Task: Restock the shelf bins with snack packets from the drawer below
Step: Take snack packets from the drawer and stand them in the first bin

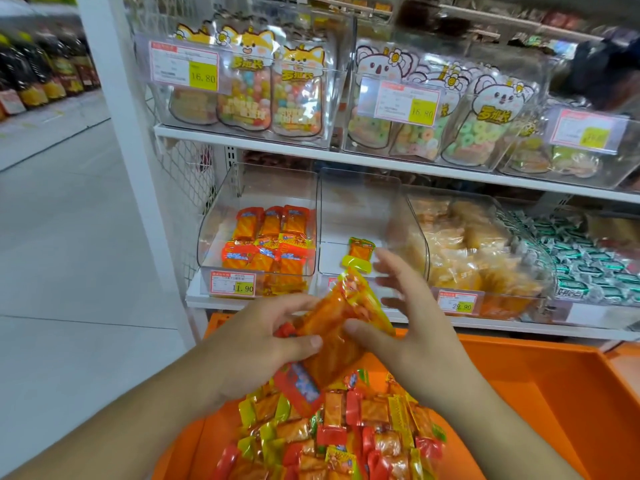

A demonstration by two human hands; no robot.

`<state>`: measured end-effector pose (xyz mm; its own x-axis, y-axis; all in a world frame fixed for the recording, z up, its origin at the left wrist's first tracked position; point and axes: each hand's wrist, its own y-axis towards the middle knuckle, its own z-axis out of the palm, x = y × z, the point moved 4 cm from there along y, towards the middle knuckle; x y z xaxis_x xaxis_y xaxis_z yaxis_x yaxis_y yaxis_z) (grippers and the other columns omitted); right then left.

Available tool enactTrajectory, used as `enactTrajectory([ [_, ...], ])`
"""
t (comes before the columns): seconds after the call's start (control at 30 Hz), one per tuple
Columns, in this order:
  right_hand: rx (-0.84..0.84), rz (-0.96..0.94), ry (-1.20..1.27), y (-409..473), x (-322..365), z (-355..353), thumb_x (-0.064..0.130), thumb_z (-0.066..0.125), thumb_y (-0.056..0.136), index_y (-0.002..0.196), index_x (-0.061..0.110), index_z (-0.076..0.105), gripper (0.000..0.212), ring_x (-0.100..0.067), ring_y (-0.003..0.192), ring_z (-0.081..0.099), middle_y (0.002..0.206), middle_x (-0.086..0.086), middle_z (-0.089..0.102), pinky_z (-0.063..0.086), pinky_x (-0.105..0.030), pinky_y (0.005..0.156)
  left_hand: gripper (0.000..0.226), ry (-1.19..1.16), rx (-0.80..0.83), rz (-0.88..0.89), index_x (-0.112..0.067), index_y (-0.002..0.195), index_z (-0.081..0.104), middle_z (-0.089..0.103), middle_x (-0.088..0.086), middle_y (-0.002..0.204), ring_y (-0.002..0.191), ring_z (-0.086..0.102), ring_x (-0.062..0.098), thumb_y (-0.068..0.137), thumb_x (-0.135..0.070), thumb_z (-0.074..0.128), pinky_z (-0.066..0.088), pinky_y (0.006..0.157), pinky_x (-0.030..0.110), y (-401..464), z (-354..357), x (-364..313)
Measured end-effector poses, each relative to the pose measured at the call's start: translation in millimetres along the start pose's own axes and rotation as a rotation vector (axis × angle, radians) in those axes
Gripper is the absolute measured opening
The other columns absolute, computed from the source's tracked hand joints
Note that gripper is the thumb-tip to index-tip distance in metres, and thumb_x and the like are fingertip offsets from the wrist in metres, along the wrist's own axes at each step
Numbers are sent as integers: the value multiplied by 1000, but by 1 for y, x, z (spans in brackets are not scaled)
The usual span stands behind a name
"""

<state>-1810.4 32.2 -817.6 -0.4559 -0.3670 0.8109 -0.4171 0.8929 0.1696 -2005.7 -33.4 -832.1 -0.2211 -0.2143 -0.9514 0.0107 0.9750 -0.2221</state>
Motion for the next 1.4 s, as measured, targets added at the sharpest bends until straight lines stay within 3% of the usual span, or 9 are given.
enactTrajectory([
  [0.1, 169, 134, 160, 2, -7, 4, 16, 87, 83, 132, 42, 60, 62, -16, 93, 76, 109, 5, 75, 63, -39, 77, 34, 88, 14, 0, -45, 127, 67, 70, -32, 117, 112, 64, -8, 93, -40, 71, 57, 100, 32, -2, 0, -1],
  [0.23, 108, 250, 281, 2, -16, 5, 16, 88, 82, 119, 33, 67, 45, -32, 73, 75, 95, -13, 76, 60, -43, 61, 30, 51, -56, -3, -44, 116, 72, 72, -33, 102, 96, 69, -9, 86, -49, 71, 60, 80, 21, -2, -5, -2],
  [0.33, 61, 275, 449, 2, -16, 6, 10, 80, 88, 112, 20, 73, 27, -27, 81, 78, 95, -11, 79, 61, -37, 67, 39, -264, -71, -61, -33, 111, 78, 79, -4, 108, 98, 77, 17, 74, -43, 80, 63, 89, 43, 1, -7, 4],
  [0.5, -44, 339, 576, -2, -19, 13, 16, 81, 88, 112, 20, 73, 26, -35, 91, 77, 101, -22, 77, 61, -60, 87, 50, -423, -40, -49, -19, 115, 77, 76, 12, 116, 109, 71, 38, 69, -24, 95, 54, 92, 46, 2, -3, 7],
  [0.57, -18, 385, 568, -6, -20, 23, 19, 86, 84, 115, 23, 69, 36, -31, 87, 77, 100, -14, 79, 61, -59, 86, 40, -452, -87, -55, -16, 114, 78, 78, 12, 113, 107, 74, 32, 76, -18, 90, 55, 100, 50, 1, -1, 7],
  [0.7, 80, 345, 486, -13, -18, 36, 32, 87, 83, 109, 25, 73, 31, -30, 100, 75, 107, -5, 78, 61, -55, 89, 17, -458, -182, -77, -18, 105, 81, 80, 7, 101, 93, 78, 21, 89, -16, 75, 64, 77, 35, -1, 1, 5],
  [1.0, 279, 287, 395, -12, -11, 38, 25, 92, 77, 111, 24, 68, 41, -22, 99, 76, 105, -3, 78, 62, -44, 87, 29, -22, -261, -63, -42, 105, 77, 78, -16, 100, 96, 75, 10, 78, -52, 82, 64, 86, 38, 2, -11, 8],
  [1.23, 111, 343, 614, -8, -7, 30, 4, 81, 84, 114, 8, 65, 34, -30, 81, 78, 96, -13, 80, 60, -35, 68, 42, -606, -122, -100, -7, 120, 73, 77, 16, 115, 110, 73, 34, 80, -21, 78, 54, 103, 54, 2, -4, 7],
  [1.4, 69, 334, 623, -8, -7, 33, 9, 76, 91, 112, 9, 66, 23, -37, 78, 76, 93, -17, 79, 61, -45, 71, 27, -433, -81, -111, -8, 116, 74, 79, 9, 110, 104, 76, 26, 90, -15, 74, 61, 91, 44, -1, 7, 12],
])
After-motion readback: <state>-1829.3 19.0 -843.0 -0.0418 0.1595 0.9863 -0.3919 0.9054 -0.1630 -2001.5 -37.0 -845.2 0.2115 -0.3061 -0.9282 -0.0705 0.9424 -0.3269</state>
